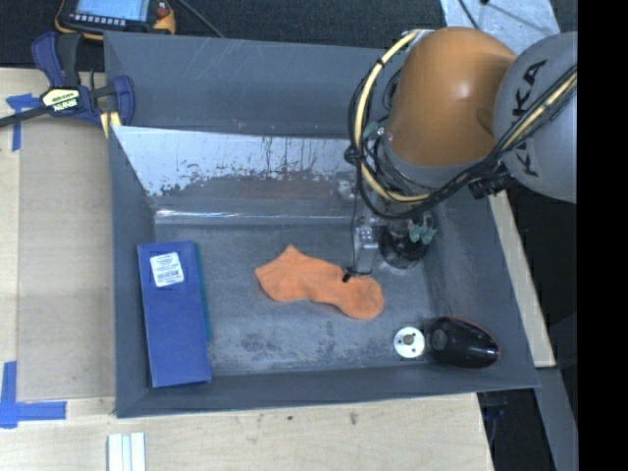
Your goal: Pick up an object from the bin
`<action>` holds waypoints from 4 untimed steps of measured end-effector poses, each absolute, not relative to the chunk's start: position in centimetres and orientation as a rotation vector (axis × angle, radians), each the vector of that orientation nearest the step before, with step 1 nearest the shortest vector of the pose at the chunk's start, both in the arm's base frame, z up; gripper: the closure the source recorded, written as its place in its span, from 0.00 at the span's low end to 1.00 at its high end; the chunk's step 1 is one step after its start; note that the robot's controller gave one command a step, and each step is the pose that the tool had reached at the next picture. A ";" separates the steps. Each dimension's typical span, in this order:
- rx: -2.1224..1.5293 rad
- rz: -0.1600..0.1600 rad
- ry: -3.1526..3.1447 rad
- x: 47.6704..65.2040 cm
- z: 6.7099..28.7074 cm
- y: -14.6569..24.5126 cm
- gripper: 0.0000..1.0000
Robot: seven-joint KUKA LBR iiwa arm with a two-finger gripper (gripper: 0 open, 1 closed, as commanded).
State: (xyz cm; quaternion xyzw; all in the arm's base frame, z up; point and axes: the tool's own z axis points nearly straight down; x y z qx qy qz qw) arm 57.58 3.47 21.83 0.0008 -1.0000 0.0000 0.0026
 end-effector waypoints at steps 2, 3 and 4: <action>0.074 0.000 -3.152 59.8 17.7 5.4 0.00; -0.007 -0.001 -3.144 54.3 14.9 5.4 0.00; -0.222 -0.004 -3.143 56.8 10.0 6.0 0.00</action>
Offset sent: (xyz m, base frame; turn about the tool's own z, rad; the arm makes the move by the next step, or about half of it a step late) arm 0.0369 0.0398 -0.0958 -0.0948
